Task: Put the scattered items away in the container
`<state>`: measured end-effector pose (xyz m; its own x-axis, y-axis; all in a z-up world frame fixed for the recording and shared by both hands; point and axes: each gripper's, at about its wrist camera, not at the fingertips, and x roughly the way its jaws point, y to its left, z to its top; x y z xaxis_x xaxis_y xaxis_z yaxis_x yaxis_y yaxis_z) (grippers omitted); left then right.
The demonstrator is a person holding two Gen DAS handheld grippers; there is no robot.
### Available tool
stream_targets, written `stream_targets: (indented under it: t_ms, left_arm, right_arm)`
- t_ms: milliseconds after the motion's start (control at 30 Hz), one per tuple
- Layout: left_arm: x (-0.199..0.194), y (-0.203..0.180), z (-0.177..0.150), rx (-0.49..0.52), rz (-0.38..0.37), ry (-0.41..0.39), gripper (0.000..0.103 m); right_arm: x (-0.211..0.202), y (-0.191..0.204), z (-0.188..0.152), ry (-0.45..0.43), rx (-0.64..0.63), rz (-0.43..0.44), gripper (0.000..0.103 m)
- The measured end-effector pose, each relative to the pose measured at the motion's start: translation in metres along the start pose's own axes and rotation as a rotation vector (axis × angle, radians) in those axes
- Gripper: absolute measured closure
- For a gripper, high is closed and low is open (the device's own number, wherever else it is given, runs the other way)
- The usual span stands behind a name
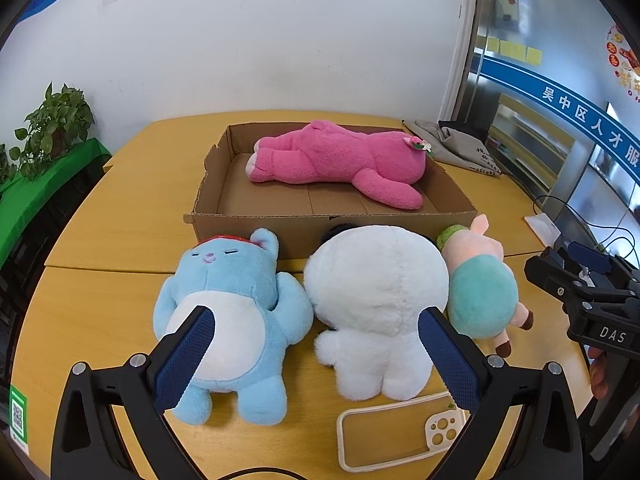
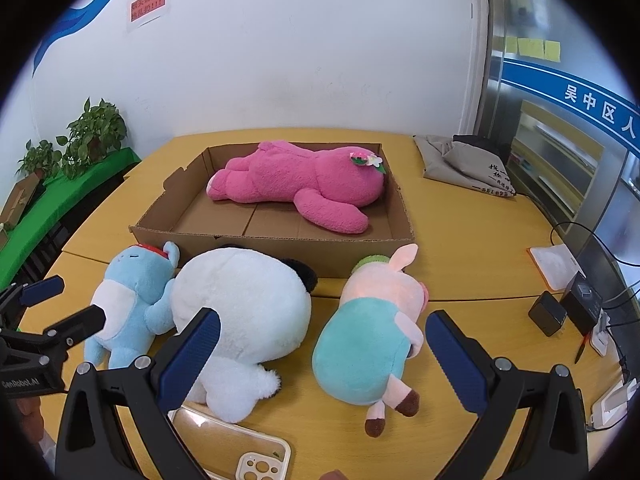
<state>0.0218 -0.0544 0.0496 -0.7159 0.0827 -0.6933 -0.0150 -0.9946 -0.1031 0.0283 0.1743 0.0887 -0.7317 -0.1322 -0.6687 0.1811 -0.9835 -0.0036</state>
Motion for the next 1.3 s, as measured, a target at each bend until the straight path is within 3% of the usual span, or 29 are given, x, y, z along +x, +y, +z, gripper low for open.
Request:
stream_targets:
  t_ms: [200,367,600,733,833,933,967,1033,1133,1200,1300]
  left_arm:
    - [0.004,0.048,-0.007,-0.052,0.013,0.021,0.000]
    - [0.013,0.090,-0.012,-0.072,0.023,0.046,0.000]
    - [0.057,0.138,-0.016,-0.112,-0.036,0.142,0.000]
    - [0.086,0.148,-0.007,-0.085,-0.177,0.158,0.000]
    - [0.111,0.149,-0.002,-0.053,-0.221,0.209,0.000]
    - [0.126,0.143,-0.003,-0.016,-0.295,0.238,0.000]
    - [0.128,0.141,-0.004,0.000,-0.302,0.238,0.001]
    - [0.128,0.137,-0.007,0.018,-0.339,0.237,0.018]
    - [0.124,0.138,-0.011,-0.006,-0.365,0.238,0.022]
    - [0.123,0.142,-0.012,-0.033,-0.375,0.244,0.023]
    - [0.122,0.145,-0.014,-0.043,-0.380,0.249,0.025]
  right_arm:
    - [0.009,0.020,-0.001,0.020,-0.014,0.091,0.000]
    - [0.028,0.074,-0.009,0.068,-0.089,0.184,0.000]
    - [0.069,0.160,-0.027,0.207,-0.121,0.420,0.000]
    - [0.096,0.192,-0.035,0.276,-0.117,0.430,0.000]
    - [0.113,0.202,-0.037,0.311,-0.101,0.399,0.001]
    - [0.127,0.204,-0.040,0.341,-0.098,0.365,0.016]
    - [0.132,0.205,-0.043,0.358,-0.097,0.372,0.026]
    - [0.135,0.202,-0.046,0.371,-0.075,0.405,0.032]
    - [0.138,0.199,-0.051,0.377,-0.037,0.428,0.031]
    - [0.144,0.195,-0.054,0.399,0.017,0.441,0.022]
    - [0.148,0.200,-0.059,0.401,0.015,0.444,0.020]
